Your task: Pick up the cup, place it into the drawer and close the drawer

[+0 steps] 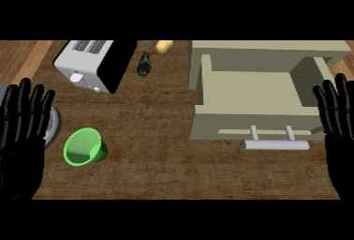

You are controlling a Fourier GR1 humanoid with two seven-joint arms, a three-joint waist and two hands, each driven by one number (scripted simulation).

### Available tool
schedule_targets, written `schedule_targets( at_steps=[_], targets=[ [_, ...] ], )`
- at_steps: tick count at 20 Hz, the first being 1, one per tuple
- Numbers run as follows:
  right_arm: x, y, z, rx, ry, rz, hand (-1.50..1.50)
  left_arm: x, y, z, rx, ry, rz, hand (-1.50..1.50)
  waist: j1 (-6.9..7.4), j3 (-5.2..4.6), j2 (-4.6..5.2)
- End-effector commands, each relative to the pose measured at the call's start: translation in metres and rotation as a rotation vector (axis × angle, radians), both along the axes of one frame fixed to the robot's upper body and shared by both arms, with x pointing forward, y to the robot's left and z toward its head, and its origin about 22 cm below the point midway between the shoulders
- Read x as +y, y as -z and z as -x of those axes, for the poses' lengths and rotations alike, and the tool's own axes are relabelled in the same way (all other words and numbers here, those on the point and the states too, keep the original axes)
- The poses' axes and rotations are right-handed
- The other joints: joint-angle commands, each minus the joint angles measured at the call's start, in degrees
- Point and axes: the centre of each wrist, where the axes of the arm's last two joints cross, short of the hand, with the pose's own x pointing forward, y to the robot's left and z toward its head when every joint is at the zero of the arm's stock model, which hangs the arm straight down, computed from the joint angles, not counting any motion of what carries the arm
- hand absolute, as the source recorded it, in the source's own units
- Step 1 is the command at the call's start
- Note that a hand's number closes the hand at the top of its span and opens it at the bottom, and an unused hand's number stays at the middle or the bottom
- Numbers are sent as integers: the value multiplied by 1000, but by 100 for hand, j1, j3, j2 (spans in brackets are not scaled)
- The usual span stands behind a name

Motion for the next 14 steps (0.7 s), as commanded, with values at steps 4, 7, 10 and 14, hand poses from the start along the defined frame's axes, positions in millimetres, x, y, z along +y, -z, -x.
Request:
schedule_targets(
  at_steps=[4,7,10,14],
  targets=[
    [11,2,1,23,-50,2,-150,28,8,-2,-54,295,-10,-150,-25,141,-29],
    [22,2,-7,74,-166,-88,-150,23,17,-1,54,483,121,-150,23,140,-10],
    [16,3,-9,85,-154,-96,-150,53,10,-13,75,508,137,-150,-25,149,-20],
    [23,-2,-8,70,-165,-93,-150,73,23,-11,62,530,142,-150,-25,149,-28]
  ],
)
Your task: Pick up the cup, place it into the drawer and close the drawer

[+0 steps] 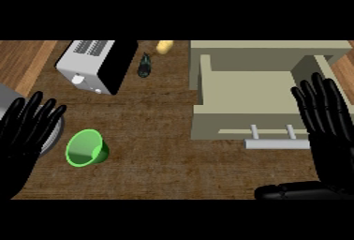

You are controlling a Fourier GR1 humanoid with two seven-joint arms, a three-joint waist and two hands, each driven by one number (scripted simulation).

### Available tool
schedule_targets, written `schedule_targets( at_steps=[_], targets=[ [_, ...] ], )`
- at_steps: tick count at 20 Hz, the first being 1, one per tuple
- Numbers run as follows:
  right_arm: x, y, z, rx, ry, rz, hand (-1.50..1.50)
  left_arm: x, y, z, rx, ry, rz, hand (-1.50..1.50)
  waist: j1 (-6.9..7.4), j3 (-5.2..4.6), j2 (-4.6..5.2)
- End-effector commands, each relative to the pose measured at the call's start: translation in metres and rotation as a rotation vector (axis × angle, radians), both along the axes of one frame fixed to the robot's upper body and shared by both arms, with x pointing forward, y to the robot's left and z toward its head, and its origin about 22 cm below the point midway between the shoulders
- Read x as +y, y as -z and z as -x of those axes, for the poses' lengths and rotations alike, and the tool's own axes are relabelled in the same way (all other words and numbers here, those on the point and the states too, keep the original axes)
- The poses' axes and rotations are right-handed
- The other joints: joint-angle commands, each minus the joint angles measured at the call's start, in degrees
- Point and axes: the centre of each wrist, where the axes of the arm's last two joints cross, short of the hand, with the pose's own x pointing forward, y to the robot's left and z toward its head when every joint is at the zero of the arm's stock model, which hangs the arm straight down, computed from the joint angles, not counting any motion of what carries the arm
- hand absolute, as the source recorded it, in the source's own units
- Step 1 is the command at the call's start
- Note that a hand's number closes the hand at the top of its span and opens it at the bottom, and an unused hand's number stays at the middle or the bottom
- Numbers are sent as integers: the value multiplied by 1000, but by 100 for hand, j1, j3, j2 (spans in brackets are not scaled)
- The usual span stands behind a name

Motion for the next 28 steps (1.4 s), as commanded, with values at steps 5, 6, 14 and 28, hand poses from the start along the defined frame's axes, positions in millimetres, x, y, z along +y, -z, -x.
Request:
schedule_targets(
  at_steps=[5,6,14,28],
  targets=[
    [11,-11,-11,-1,-3,0,-150,7,-9,-21,31,41,34,-150,-13,6,-3],
    [3,12,-18,17,-22,-4,-150,17,4,-16,15,33,34,-150,-7,7,-1],
    [4,5,-8,8,-7,-16,-150,24,8,-1,60,3,-4,-150,-4,7,-5],
    [-9,-13,-13,-3,0,-8,-150,29,41,-17,149,-60,-42,-150,-13,6,-2]
  ],
)
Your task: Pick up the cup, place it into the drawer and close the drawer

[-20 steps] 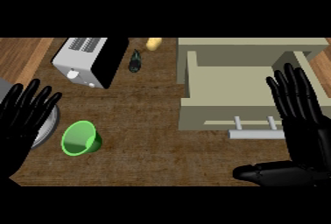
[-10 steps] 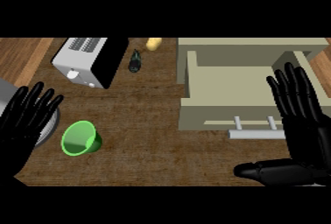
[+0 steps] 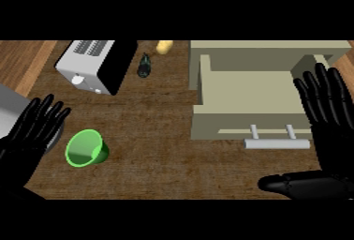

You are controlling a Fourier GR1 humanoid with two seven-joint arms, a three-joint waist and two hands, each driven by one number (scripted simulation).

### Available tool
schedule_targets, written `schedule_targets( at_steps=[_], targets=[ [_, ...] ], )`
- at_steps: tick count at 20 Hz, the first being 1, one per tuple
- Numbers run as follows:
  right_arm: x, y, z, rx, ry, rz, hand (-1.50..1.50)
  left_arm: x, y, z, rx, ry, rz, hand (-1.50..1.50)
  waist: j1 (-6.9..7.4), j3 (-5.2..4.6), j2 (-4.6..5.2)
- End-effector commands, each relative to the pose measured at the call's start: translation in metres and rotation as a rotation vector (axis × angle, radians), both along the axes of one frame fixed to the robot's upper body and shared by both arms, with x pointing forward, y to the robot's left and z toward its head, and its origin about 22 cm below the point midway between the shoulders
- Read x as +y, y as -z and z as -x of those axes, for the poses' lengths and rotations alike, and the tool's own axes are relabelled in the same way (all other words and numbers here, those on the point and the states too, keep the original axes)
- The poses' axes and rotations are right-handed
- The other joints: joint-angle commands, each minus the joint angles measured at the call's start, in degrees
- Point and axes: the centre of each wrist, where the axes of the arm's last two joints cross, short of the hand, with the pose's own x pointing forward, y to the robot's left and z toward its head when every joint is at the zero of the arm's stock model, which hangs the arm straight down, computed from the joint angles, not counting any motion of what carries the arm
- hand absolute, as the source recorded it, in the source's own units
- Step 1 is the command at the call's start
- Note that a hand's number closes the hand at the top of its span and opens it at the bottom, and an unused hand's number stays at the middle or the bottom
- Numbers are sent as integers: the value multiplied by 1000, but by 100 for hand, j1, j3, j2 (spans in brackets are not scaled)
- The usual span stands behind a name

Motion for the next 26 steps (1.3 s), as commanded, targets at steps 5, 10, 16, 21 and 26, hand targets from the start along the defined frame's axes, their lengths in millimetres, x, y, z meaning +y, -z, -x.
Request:
schedule_targets(
  at_steps=[5,10,16,21,26],
  targets=[
    [-10,-16,10,-11,3,2,-150,7,43,-6,77,-57,-72,-150,-20,-1,0],
    [4,-10,-13,-5,-8,-2,-150,27,70,-13,61,-88,-66,-150,-1,-1,6],
    [1,-23,3,6,-32,4,-150,51,95,-29,104,-96,-82,-150,-33,-4,9],
    [3,9,-2,12,-29,13,-150,57,128,-10,139,-92,-82,-150,-13,-2,8],
    [1,-10,-1,2,-13,10,-150,60,147,-22,132,-98,-97,-150,-26,-3,9]
  ],
)
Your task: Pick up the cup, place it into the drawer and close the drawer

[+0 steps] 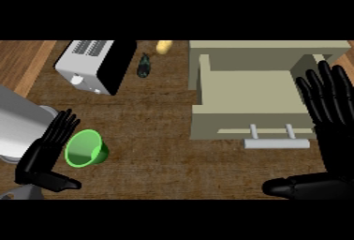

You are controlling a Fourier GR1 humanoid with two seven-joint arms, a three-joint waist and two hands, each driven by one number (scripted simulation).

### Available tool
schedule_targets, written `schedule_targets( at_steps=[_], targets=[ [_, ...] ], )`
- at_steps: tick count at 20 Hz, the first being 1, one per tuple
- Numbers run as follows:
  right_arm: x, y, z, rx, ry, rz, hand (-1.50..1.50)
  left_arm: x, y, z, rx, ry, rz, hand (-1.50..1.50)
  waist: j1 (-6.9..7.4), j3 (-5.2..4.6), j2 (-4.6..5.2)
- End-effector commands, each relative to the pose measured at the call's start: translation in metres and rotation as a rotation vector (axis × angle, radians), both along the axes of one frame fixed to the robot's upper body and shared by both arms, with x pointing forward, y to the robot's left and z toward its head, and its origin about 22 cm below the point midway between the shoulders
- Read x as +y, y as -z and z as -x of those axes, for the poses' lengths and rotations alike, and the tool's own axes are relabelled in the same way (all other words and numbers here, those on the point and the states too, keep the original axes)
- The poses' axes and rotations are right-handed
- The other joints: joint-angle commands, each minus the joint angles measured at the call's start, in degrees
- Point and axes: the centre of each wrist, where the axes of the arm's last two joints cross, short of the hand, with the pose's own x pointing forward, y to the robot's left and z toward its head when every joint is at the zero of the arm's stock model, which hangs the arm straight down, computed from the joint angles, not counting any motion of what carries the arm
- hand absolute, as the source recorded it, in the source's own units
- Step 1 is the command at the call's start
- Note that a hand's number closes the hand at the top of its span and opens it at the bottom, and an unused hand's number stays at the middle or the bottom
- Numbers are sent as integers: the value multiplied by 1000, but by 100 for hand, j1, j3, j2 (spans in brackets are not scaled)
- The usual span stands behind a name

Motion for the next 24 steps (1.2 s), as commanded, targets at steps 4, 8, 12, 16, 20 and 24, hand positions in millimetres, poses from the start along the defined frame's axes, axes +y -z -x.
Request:
schedule_targets(
  at_steps=[4,8,12,16,20,24],
  targets=[
    [-12,6,2,-12,3,-3,-150,3,7,9,10,5,14,-150,20,3,-8],
    [-10,18,2,-10,-17,4,-150,11,33,-4,-2,-33,20,-150,-15,0,3],
    [-11,6,3,5,-9,12,-150,4,38,-15,-4,-32,13,-150,-16,-1,2],
    [1,-2,-2,2,-14,13,-150,19,54,11,14,-30,4,-150,3,-2,2],
    [-9,-10,3,8,-39,1,-150,16,57,-4,19,-33,15,-150,-47,-7,16],
    [5,4,-12,0,-13,0,-150,-5,61,-16,9,-13,25,-150,-27,-6,18]
  ],
)
